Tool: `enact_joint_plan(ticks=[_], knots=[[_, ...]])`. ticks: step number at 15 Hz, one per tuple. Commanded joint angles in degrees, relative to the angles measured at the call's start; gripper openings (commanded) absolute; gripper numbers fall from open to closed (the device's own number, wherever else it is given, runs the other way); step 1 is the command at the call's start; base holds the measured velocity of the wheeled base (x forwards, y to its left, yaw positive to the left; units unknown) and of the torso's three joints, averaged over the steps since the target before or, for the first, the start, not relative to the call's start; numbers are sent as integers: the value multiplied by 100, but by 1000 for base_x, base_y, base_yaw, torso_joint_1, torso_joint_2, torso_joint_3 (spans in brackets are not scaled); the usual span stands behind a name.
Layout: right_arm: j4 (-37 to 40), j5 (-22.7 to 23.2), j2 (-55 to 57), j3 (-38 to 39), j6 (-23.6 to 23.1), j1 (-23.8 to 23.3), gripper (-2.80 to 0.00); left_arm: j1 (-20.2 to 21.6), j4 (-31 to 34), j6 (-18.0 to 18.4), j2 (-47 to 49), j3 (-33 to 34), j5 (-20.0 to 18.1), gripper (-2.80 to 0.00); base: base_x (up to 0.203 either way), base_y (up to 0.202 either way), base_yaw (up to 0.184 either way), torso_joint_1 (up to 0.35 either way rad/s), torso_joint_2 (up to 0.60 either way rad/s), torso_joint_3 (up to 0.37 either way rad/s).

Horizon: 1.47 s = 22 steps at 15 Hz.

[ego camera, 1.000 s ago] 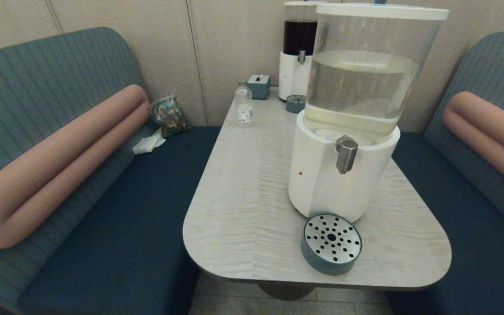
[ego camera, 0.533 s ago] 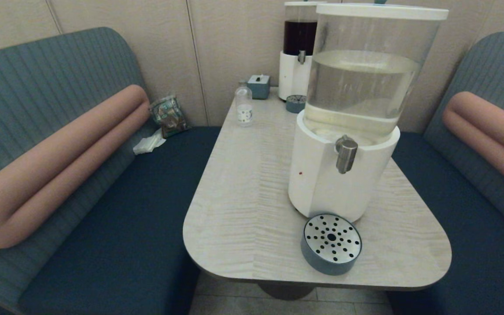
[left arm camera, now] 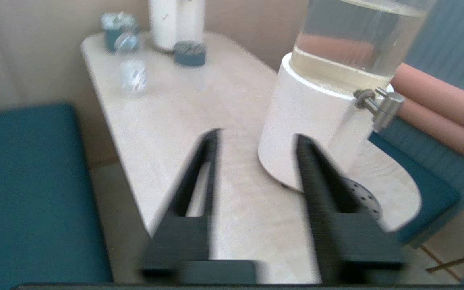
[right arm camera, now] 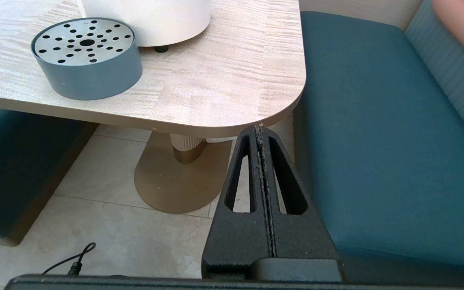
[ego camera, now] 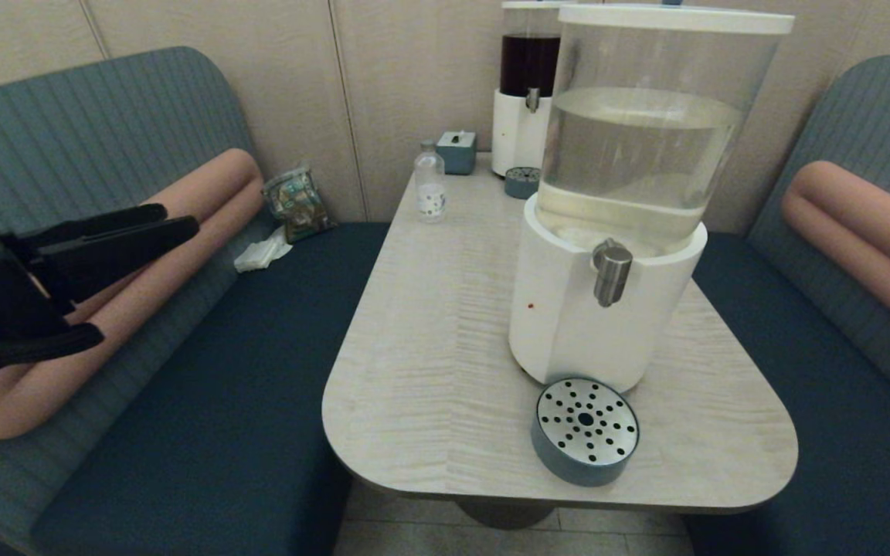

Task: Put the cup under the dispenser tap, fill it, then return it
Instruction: Pick up the cup

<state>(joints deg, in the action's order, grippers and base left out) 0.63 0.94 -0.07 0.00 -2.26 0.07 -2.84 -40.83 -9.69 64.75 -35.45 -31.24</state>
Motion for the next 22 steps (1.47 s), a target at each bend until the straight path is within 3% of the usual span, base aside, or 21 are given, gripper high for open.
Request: enact_joint_plan(ticks=[1, 4, 6, 10, 15, 18, 22], knots=[[-2, 0, -10, 0, -3, 4, -280, -5, -646, -7, 753, 92, -76, 0, 0, 0, 0, 0, 0, 0], [-2, 3, -10, 0, -3, 1, -280, -6, -1496, 34, 1276, 362, -543, 0, 0, 0, 0, 0, 0, 0], [-2, 3, -10, 0, -3, 1, -280, -5, -2404, 143, 1705, 616, -716, 0, 0, 0, 0, 0, 0, 0], [-2, 3, -10, 0, -3, 1, -280, 126, -4414, 704, 2951, 1058, -734, 0, 0, 0, 0, 0, 0, 0], [-2, 3, -10, 0, -3, 1, -280, 247, -4683, 1039, 2840, 1644, 20, 0, 0, 0, 0, 0, 0, 0], [1, 3, -10, 0, -3, 1, -280, 242, -4683, 1069, 2092, 2705, 325, 0, 0, 0, 0, 0, 0, 0], [7, 3, -10, 0, -3, 1, -280, 197, -4683, 1057, 1680, 3217, 169, 0, 0, 0, 0, 0, 0, 0]])
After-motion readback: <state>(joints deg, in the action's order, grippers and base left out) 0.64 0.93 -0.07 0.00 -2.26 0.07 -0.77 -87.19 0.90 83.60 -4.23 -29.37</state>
